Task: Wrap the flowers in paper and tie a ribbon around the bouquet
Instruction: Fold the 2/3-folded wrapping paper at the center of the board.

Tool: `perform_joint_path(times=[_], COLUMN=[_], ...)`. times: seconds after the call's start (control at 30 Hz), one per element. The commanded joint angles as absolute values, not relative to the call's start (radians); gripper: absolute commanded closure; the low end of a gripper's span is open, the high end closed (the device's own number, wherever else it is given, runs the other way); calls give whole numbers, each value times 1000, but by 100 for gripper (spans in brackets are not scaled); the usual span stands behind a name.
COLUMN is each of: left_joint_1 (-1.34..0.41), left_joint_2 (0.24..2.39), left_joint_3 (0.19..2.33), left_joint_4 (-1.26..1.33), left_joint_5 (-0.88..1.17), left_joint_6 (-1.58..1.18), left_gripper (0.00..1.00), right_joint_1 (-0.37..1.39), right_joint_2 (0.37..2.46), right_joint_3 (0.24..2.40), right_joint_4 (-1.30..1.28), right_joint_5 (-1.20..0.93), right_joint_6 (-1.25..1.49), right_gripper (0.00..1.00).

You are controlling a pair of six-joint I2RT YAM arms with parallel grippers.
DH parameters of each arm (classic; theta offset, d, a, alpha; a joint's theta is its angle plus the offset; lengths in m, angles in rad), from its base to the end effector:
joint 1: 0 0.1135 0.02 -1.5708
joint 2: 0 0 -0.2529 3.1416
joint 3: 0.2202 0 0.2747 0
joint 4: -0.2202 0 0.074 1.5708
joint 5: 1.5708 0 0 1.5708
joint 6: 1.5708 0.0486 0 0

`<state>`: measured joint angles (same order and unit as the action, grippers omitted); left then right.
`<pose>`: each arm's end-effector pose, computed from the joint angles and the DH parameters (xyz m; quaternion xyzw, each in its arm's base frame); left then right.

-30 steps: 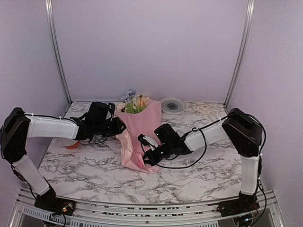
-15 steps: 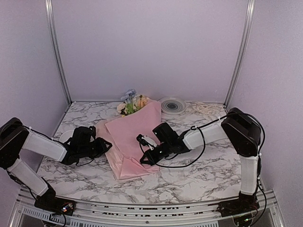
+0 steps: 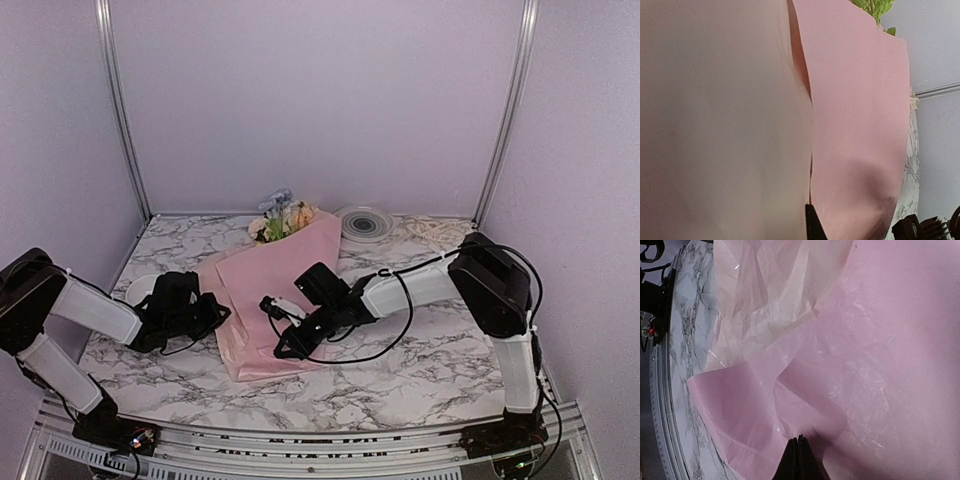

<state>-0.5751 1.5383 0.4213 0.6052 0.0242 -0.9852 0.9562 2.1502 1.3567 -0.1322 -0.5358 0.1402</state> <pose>0.2428 -0.1588 0.0916 -0.1697 0.8462 -0.3627 0.3517 0.2443 0.3892 0.0836 -0.4399 0.8062 0.3736 0.1301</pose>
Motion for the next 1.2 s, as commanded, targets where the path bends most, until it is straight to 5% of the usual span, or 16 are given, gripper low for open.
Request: perform_joint_path(times=[0.0,0.4,0.9,1.17], left_joint_1=[-575,-606,-635,-642], left_joint_2=[1535,1447,1617,1670], left_joint_3=[429,571,840,926], left_joint_4=[631,436,312,284], left_joint_5=[14,-29,82,151], left_joint_6=[-982,-840,-786,-721], left_gripper=[100,100,100,100], right_joint_1=[967,965,971,961], right_joint_2=[2208,2267,2169,2145], right_joint_3=[1396,1390,1266,1236], right_joint_4=[-194,-225,-85,23], right_joint_5=[-544,-478,-469,-622], right_joint_6=[131,189,212,266], right_gripper=[97,99,99,100])
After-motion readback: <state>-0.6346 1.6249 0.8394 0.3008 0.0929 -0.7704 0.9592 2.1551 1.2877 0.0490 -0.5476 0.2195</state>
